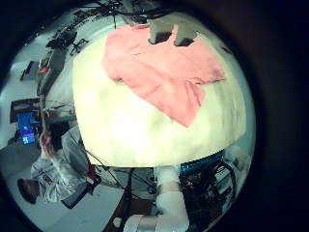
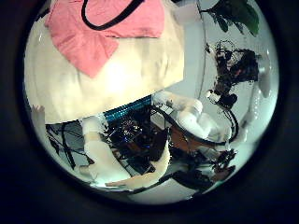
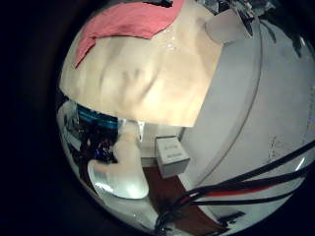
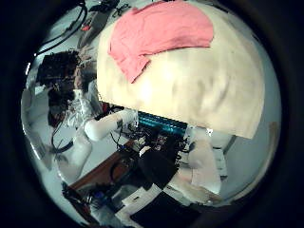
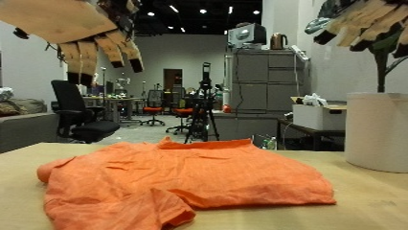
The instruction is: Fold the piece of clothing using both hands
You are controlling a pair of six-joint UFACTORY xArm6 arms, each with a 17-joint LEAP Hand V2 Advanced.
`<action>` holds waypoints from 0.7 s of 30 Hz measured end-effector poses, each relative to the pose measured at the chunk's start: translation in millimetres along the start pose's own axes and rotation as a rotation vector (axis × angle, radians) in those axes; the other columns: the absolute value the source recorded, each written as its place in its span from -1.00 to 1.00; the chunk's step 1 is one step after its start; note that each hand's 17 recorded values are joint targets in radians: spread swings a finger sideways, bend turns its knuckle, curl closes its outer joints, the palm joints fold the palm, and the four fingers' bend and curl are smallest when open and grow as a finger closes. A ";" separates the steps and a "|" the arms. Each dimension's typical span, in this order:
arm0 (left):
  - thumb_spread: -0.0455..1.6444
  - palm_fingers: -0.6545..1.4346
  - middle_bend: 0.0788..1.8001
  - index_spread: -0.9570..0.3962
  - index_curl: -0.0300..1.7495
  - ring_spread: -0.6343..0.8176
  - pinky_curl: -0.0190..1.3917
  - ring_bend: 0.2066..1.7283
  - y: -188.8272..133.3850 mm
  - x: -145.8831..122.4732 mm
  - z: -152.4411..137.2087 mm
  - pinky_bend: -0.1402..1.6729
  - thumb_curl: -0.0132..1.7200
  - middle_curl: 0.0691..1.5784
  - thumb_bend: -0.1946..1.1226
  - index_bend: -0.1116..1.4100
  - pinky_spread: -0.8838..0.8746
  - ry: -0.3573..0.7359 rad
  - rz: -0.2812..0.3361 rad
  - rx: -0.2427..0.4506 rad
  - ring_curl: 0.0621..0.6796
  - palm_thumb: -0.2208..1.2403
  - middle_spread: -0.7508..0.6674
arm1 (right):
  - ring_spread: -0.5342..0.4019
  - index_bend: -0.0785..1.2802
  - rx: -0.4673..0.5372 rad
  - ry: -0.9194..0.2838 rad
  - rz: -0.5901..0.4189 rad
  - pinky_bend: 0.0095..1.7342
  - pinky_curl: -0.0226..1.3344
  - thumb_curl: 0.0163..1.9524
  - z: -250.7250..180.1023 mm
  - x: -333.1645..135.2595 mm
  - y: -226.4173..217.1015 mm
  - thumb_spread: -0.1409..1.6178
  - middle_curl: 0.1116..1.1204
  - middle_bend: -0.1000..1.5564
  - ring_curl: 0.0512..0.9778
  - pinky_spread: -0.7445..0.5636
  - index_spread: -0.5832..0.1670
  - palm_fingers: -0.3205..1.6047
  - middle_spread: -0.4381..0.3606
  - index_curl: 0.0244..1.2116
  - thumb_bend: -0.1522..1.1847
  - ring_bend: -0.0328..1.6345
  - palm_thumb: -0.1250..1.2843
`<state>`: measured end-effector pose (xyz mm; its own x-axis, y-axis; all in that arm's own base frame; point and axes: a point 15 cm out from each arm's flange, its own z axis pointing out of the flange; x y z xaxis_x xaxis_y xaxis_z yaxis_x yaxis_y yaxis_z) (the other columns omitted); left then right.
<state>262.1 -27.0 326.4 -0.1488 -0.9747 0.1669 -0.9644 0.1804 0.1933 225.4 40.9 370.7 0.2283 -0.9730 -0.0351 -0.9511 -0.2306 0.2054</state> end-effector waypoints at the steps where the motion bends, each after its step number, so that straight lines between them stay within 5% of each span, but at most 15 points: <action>1: 0.06 -0.31 -0.87 0.36 -0.62 0.59 -0.54 -0.70 0.3 0.2 0.1 -0.59 -0.60 -0.66 -0.75 -0.64 0.62 0.000 0.000 -0.001 -0.52 -0.54 0.44 | 0.62 -0.63 0.000 0.000 0.000 -0.51 -0.56 -0.73 0.1 0.1 -0.4 0.37 -0.59 -0.66 -0.60 0.76 -0.33 -0.51 0.23 -0.54 -0.81 -0.56 -0.34; 14: 0.07 -0.29 -0.85 0.37 -0.61 0.58 -0.54 -0.73 -0.3 1.3 3.2 -0.62 -0.60 -0.66 -0.75 -0.63 0.62 -0.001 -0.003 -0.012 -0.53 -0.52 0.44 | 0.62 -0.63 -0.014 -0.008 0.006 -0.53 -0.56 -0.73 2.5 1.4 0.3 0.37 -0.61 -0.65 -0.60 0.76 -0.37 -0.48 0.19 -0.52 -0.81 -0.57 -0.34; 21: 0.18 -0.23 -0.86 0.40 -0.61 0.53 -0.53 -0.72 -10.2 6.1 20.9 -0.60 -0.59 -0.66 -0.71 -0.64 0.58 -0.015 -0.002 -0.012 -0.52 -0.34 0.35 | 0.62 -0.62 -0.020 -0.004 0.019 -0.54 -0.56 -0.74 3.5 4.5 0.5 0.37 -0.61 -0.65 -0.61 0.76 -0.36 -0.48 0.14 -0.52 -0.81 -0.58 -0.34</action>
<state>266.5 -37.5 305.2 -0.1504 -0.9768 0.1524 -0.9619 0.1802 0.2055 225.2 36.3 367.3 0.2090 -0.9773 -0.0349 -0.9509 -0.2114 0.2259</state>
